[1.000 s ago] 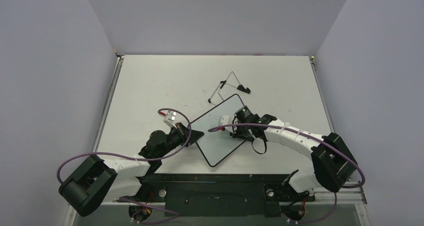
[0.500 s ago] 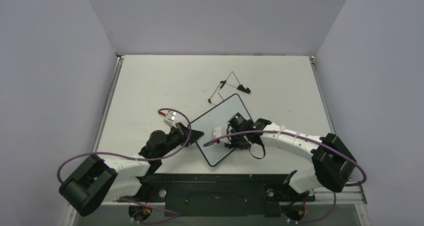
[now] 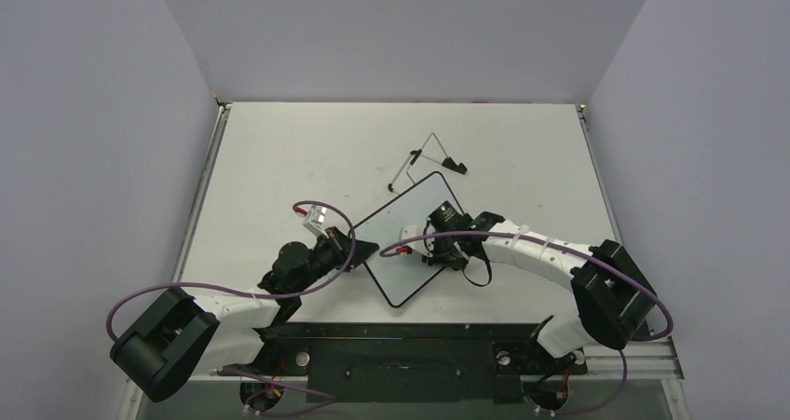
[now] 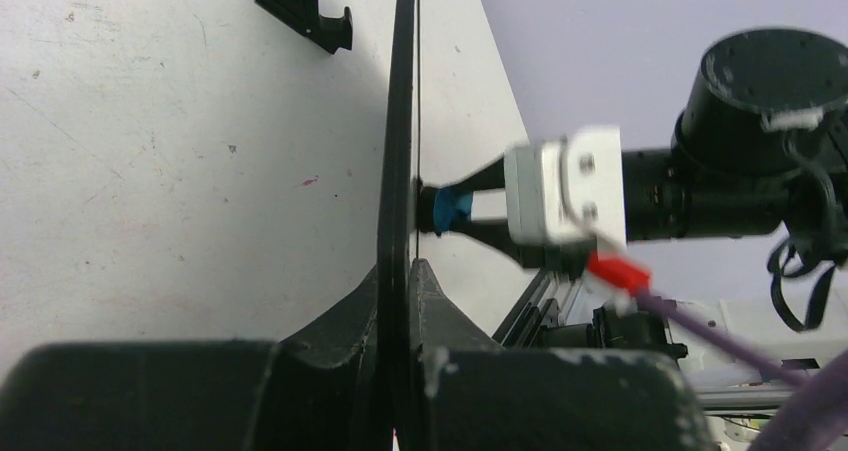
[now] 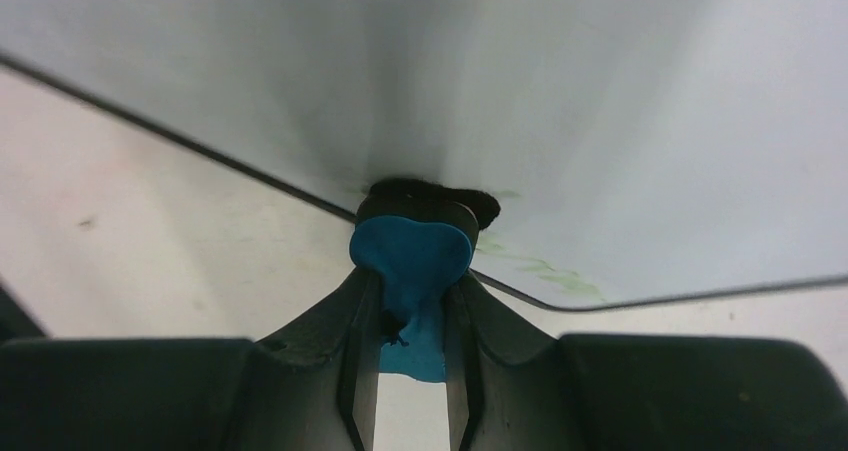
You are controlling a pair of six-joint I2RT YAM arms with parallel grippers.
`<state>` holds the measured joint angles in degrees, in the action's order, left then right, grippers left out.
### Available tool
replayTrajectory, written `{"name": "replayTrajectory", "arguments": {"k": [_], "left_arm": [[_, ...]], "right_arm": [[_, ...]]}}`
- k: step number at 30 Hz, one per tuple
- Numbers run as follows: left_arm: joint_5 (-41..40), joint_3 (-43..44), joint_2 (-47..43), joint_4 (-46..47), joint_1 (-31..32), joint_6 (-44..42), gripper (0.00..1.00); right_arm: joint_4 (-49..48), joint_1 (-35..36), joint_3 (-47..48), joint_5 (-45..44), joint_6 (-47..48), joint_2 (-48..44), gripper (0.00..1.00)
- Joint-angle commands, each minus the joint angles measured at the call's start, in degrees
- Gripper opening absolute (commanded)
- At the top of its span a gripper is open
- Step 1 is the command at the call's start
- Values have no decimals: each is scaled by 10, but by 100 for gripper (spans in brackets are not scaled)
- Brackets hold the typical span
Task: Erase the whiteboard
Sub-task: Erase the whiteboard at the center of the board.
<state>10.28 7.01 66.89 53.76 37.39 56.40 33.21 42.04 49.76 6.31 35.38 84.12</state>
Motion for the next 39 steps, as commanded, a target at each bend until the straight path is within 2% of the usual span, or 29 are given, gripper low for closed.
{"name": "replayTrajectory", "arguments": {"k": [1,4,9,14,16,19,23,28,30,35,39], "left_arm": [[33,15,-15,96,3,16,0],[29,11,-29,86,2,12,0],[31,11,-33,80,-1,9,0],[37,11,-20,99,-1,15,0],[36,10,-20,98,-2,16,0],[35,7,-29,91,-3,14,0],[34,9,-37,80,-6,12,0],[39,11,-23,93,-6,15,0],[41,10,-20,98,-6,17,0],[39,7,-24,100,-6,19,0],[35,3,-31,91,-7,17,0]], "right_arm": [[40,75,-15,76,72,-18,0],[25,64,-14,51,62,-20,0],[-13,-4,-18,10,26,-23,0],[15,23,-39,73,84,-46,0],[23,56,-46,77,103,-48,0],[33,69,-49,85,116,-46,0],[10,67,-50,36,106,-47,0],[-36,16,-44,-13,60,-44,0],[-36,0,-43,5,53,-58,0],[18,-7,-41,154,95,-101,0],[39,-14,-24,161,105,-135,0]]}}
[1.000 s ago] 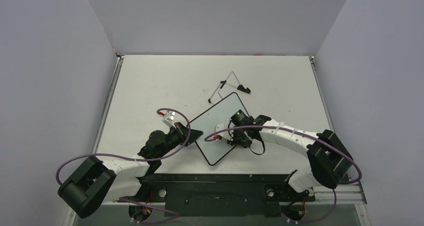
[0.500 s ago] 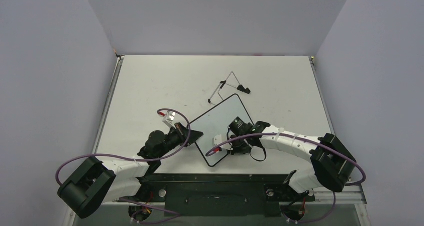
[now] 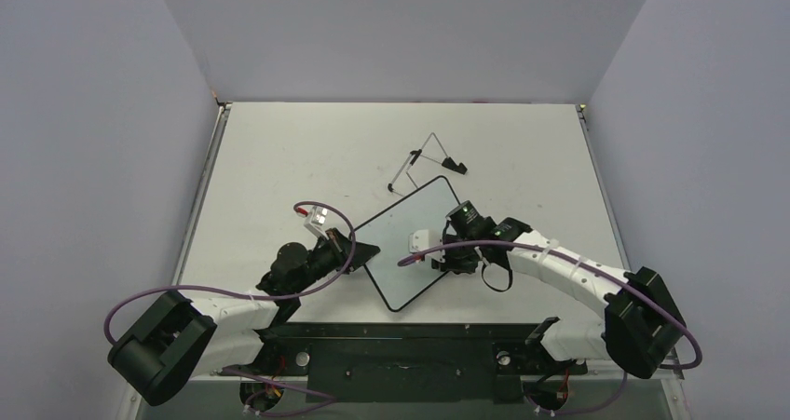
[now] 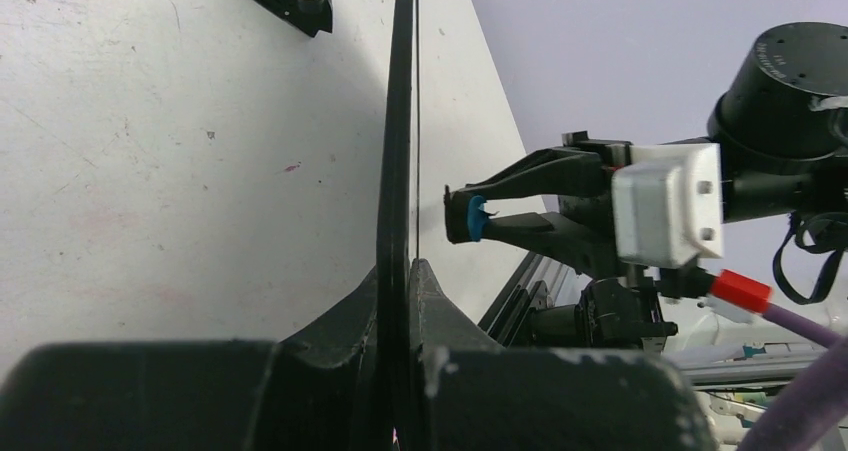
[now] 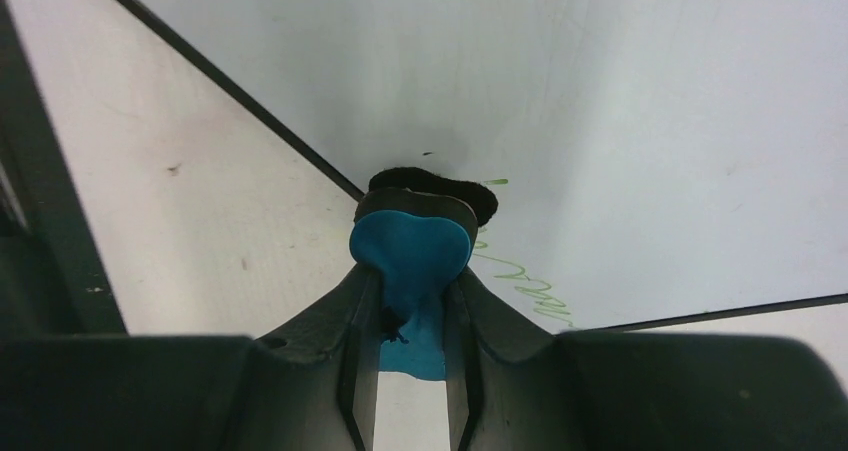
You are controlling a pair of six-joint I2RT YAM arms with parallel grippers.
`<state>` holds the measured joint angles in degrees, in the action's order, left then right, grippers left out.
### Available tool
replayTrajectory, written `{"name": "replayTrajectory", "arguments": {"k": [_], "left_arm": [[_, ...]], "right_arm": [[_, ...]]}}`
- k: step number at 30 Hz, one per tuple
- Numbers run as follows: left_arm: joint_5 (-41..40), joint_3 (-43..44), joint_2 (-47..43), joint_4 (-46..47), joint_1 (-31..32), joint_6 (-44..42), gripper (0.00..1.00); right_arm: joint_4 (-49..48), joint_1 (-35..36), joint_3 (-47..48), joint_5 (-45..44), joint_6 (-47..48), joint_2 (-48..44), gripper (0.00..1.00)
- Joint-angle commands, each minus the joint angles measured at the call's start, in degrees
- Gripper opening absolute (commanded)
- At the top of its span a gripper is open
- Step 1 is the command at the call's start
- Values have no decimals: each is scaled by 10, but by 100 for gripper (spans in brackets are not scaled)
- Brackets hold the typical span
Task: Erase the whiteboard
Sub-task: Erase the whiteboard at the center of the board.
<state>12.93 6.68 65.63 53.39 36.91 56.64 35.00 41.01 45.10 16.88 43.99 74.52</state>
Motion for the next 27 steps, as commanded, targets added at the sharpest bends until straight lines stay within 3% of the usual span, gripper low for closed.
{"name": "replayTrajectory", "arguments": {"k": [1,6,11,14,17,27], "left_arm": [[8,6,-19,92,-2,14,0],[13,13,-15,84,-3,13,0],[15,10,-1,113,-4,27,0],[15,4,3,127,-4,36,0],[15,4,-4,120,-5,39,0],[14,0,-3,130,-5,50,0]], "right_arm": [[22,-7,26,50,20,-46,0],[62,-25,50,39,71,-98,0],[104,-26,48,59,114,-82,0],[83,-11,10,97,125,-88,0],[60,24,-34,80,146,-100,0],[40,33,-35,32,124,-75,0]]}}
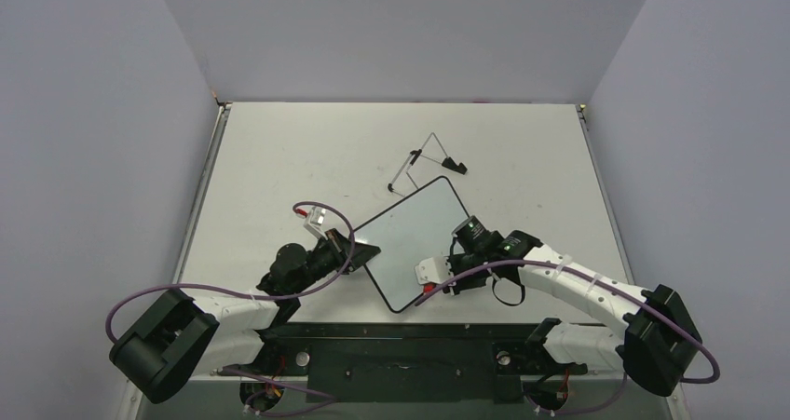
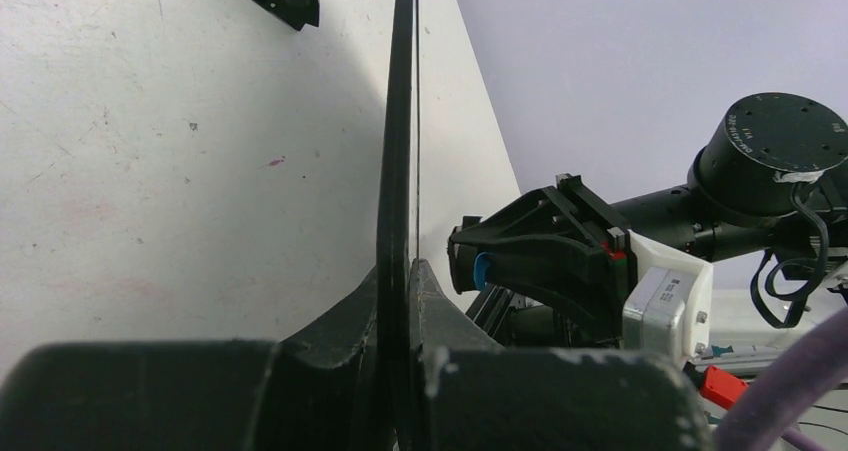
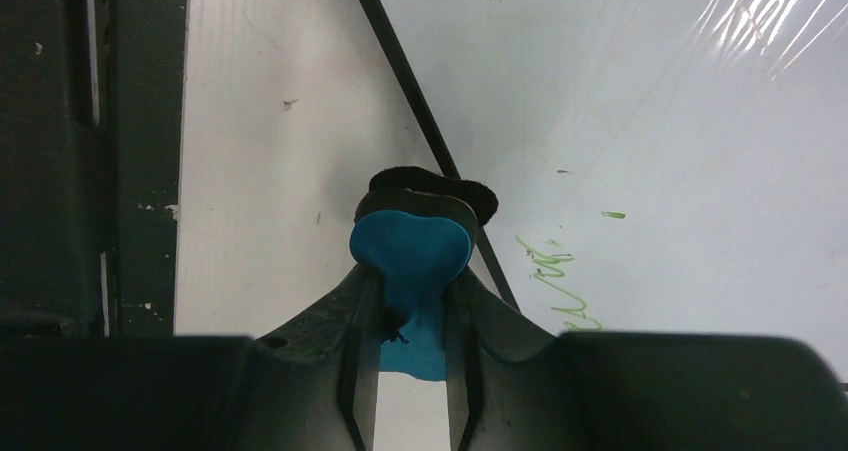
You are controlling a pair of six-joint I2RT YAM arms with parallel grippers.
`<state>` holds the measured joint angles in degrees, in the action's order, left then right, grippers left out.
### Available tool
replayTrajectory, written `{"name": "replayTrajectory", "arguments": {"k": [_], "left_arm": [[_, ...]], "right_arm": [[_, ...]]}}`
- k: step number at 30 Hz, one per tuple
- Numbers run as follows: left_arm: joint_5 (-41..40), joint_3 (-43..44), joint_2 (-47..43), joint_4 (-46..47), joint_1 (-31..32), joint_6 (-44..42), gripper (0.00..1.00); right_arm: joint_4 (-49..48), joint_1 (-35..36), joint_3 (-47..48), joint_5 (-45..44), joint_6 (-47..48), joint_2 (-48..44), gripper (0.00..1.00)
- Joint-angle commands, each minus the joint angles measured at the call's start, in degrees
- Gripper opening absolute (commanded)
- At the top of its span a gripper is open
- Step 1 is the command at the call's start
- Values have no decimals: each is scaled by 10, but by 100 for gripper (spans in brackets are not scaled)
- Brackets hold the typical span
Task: Erase the whiteboard
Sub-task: Erase the whiteboard at the center of the board.
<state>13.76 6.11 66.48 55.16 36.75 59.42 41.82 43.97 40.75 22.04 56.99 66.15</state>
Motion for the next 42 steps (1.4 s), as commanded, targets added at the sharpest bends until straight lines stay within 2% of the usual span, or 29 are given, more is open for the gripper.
{"name": "replayTrajectory", "arguments": {"k": [1,18,42], "left_arm": [[6,5,-12,112,-3,22,0],[4,3,-14,120,-3,26,0],[4,-2,-13,125,-7,27,0]], "right_arm": [[-30,3,11,-29,-14,11,0],[-38,-7,23,-34,-51,26,0],[-34,-25,23,-23,-52,31,0]]}}
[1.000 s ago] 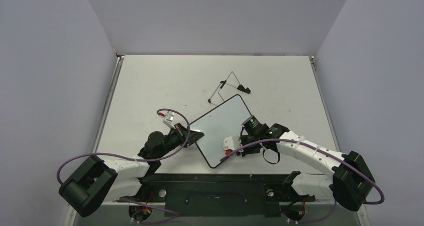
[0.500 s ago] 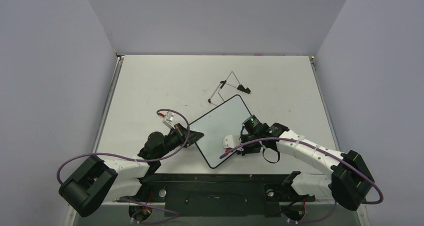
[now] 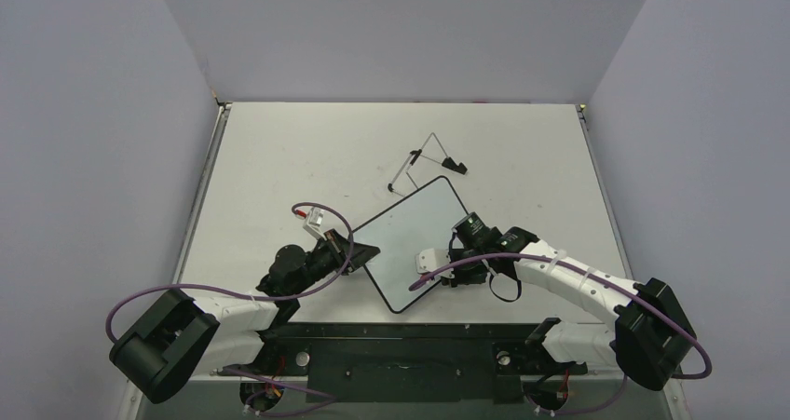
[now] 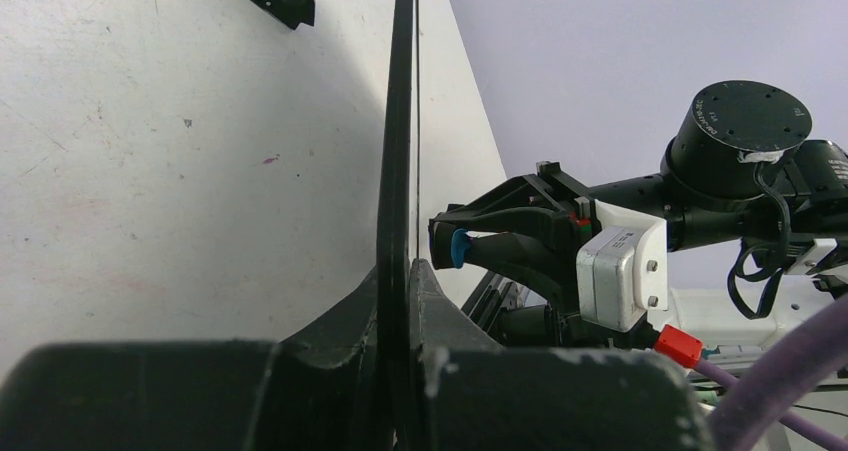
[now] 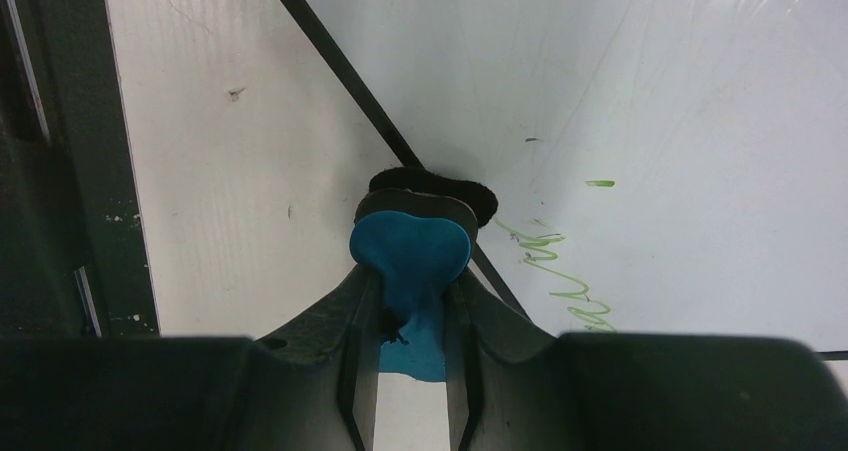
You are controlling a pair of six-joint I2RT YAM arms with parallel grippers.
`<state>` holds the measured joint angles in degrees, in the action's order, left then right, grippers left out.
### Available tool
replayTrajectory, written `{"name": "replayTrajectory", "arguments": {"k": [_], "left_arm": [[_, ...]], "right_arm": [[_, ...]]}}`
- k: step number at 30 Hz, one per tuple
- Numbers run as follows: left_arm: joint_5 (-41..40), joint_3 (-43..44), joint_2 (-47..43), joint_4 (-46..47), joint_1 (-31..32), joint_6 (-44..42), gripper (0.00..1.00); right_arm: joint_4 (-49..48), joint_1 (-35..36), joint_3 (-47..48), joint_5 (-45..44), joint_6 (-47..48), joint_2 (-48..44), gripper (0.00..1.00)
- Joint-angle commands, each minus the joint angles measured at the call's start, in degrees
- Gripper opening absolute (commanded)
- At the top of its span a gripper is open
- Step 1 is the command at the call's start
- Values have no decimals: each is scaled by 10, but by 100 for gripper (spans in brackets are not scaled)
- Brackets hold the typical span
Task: Erase the whiteboard
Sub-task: Erase the whiteboard at the center of the board.
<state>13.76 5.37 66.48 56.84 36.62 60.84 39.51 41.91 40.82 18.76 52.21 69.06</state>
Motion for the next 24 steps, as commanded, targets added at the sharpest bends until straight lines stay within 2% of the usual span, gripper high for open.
{"name": "replayTrajectory", "arguments": {"k": [1,24], "left_arm": [[4,6,-14,109,-6,13,0],[1,2,-6,119,-7,18,0]], "right_arm": [[-11,-5,22,10,-5,2,0],[-8,-9,18,15,-2,-3,0]]}}
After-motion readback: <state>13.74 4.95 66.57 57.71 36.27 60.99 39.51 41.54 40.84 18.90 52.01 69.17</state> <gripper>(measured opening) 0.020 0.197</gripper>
